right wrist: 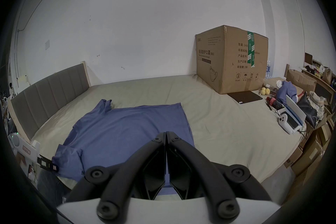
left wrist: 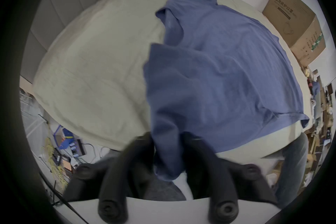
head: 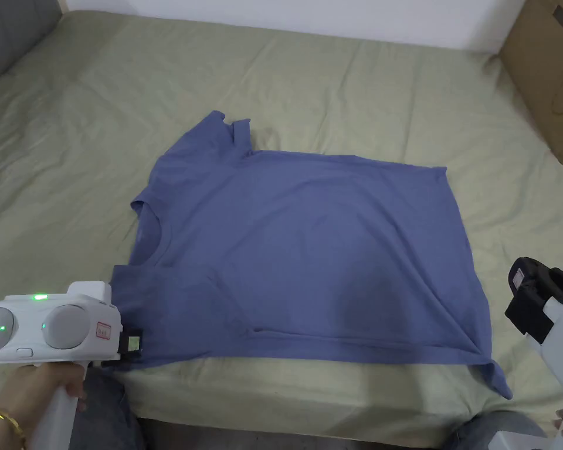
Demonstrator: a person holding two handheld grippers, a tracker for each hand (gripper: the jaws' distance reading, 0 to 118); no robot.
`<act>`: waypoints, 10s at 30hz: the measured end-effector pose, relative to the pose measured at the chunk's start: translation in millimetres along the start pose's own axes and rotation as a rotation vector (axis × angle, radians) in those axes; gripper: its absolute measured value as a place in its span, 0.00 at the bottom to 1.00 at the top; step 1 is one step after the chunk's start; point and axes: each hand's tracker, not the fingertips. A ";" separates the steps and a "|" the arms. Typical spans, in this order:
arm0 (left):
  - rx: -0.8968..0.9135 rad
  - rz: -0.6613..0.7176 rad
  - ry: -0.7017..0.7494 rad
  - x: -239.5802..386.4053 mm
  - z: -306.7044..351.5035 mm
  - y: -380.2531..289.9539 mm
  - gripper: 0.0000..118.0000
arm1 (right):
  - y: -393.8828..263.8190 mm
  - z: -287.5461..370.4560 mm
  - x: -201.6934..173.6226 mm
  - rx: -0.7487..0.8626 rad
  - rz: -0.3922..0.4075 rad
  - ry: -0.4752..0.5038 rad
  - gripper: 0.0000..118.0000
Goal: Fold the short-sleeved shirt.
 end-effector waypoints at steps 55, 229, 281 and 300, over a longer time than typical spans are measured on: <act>0.359 0.078 0.061 30.3 15.0 196.1 0.00 | 58.8 -244.4 26.3 -0.729 0.241 -0.066 0.03; 0.971 -0.112 0.062 56.2 146.6 47.4 0.00 | 66.6 -12.0 -20.7 0.170 0.060 0.036 0.00; 0.340 -0.046 -0.051 25.4 -107.4 317.1 0.00 | 107.5 -278.2 36.0 -0.351 0.016 -0.043 0.47; 0.326 0.021 -0.063 34.3 -91.2 299.5 0.00 | 26.2 -409.7 64.1 -0.724 -0.145 -0.171 0.21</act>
